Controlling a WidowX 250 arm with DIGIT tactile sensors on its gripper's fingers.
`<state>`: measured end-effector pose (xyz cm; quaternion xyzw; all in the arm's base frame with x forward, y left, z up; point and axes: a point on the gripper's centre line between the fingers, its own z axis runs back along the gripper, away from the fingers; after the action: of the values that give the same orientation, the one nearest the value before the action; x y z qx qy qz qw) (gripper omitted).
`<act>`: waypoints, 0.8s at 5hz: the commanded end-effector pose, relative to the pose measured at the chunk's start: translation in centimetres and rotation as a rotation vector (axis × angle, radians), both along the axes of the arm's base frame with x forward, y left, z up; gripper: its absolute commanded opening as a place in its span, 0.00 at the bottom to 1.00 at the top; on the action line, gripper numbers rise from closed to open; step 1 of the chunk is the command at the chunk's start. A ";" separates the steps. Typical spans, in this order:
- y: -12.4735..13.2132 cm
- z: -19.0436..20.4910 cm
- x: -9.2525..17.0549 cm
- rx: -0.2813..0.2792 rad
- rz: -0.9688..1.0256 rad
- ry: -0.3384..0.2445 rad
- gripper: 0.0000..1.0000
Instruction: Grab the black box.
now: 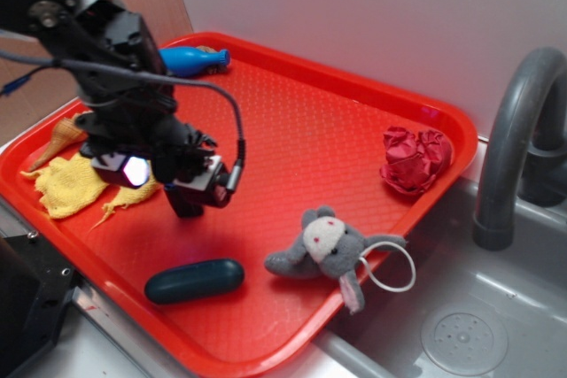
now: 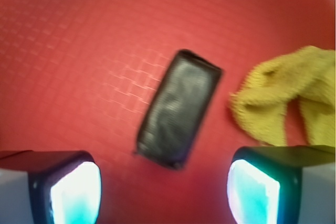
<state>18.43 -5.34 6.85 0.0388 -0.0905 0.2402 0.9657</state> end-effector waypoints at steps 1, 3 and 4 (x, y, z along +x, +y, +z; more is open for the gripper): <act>3.4 -1.1 2.5 -0.251 0.137 0.063 1.00; 2.9 -1.2 2.9 -0.105 0.181 0.168 0.00; 2.6 -0.6 3.0 -0.068 0.135 0.140 0.00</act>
<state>20.58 -3.04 5.17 0.0432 0.0129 0.3048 0.9513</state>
